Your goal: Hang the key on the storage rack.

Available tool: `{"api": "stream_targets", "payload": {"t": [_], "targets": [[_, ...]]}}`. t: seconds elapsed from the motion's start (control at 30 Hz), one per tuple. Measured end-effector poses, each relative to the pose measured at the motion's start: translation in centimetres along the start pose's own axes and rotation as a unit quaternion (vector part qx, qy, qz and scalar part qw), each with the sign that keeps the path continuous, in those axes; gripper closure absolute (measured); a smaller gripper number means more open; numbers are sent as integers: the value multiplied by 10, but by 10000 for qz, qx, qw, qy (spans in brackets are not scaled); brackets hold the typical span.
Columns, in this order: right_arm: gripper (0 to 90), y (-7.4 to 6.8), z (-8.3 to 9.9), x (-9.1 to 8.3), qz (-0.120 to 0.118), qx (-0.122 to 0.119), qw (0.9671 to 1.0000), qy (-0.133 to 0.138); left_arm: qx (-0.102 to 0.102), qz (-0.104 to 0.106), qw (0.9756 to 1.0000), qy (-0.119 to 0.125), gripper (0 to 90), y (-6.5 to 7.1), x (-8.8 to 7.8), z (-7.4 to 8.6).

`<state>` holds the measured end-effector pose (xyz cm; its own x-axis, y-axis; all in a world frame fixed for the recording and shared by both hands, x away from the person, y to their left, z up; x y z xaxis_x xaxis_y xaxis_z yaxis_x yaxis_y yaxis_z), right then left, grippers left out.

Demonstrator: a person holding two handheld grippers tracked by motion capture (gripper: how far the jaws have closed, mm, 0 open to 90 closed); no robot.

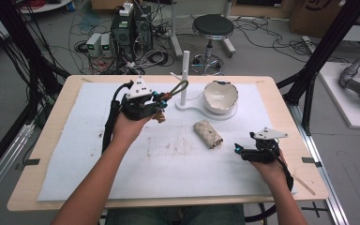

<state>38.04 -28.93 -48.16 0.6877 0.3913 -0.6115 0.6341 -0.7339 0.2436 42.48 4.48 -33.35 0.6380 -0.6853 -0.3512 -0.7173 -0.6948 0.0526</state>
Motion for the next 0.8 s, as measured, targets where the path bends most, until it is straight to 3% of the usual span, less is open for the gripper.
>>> {"api": "stream_targets", "payload": {"t": [0.37, 0.67, 0.8], "targets": [[212, 0, 1, 0, 10, 29, 10000, -25, -176, -93, 9998, 46, 777, -22, 25, -32], [212, -1, 2, 1, -33, 49, 10000, -32, -263, -63, 9996, -128, 777, -29, 43, -29], [211, 0, 2, 2, -38, 71, 10000, -30, -325, -150, 9992, -193, 777, -36, 49, -24]]}}
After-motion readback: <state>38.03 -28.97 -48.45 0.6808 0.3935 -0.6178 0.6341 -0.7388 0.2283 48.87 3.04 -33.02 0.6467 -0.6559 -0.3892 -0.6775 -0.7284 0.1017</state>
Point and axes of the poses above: each handheld gripper's, and its own axes: x roughly forward along the jaws, z roughly out of its underside, y roughly to its right, the point moved 8 cm from there along x, roughly forward along the jaws, and after that the axes turned 11 degrees about -x, right-handed, at the moved point
